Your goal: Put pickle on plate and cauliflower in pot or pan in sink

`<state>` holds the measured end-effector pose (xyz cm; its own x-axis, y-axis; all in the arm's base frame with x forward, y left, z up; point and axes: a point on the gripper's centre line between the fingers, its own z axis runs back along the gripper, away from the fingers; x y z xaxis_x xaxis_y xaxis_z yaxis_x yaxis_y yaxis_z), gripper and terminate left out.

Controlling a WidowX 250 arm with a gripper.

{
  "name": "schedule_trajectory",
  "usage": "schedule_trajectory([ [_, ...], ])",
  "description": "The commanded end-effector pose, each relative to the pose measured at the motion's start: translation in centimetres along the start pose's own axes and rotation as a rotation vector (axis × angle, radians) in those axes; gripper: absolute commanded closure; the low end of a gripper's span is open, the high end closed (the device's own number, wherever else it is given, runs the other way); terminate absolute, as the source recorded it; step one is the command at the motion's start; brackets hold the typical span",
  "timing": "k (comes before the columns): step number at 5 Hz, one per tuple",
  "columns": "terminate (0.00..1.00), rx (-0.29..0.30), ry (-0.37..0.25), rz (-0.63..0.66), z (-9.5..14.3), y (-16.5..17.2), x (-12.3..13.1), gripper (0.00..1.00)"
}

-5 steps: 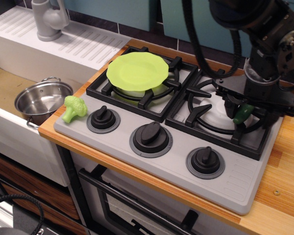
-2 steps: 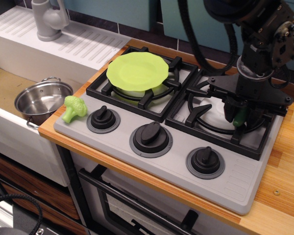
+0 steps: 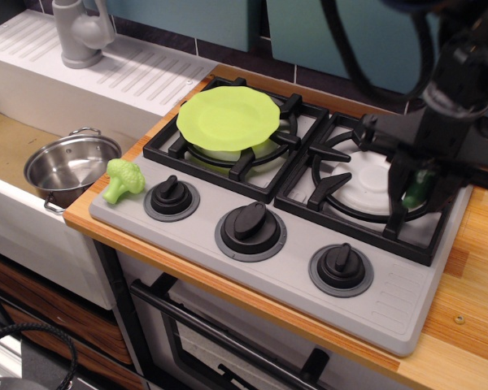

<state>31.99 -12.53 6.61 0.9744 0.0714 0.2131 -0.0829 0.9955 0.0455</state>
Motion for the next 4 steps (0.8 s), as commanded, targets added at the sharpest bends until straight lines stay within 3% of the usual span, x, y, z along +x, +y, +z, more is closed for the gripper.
schedule_trajectory([
  [1,0.0,0.005,-0.057,-0.027,4.4,1.4,2.2,1.0],
  [4,0.0,0.007,-0.11,-0.145,1.8,8.4,5.4,1.0],
])
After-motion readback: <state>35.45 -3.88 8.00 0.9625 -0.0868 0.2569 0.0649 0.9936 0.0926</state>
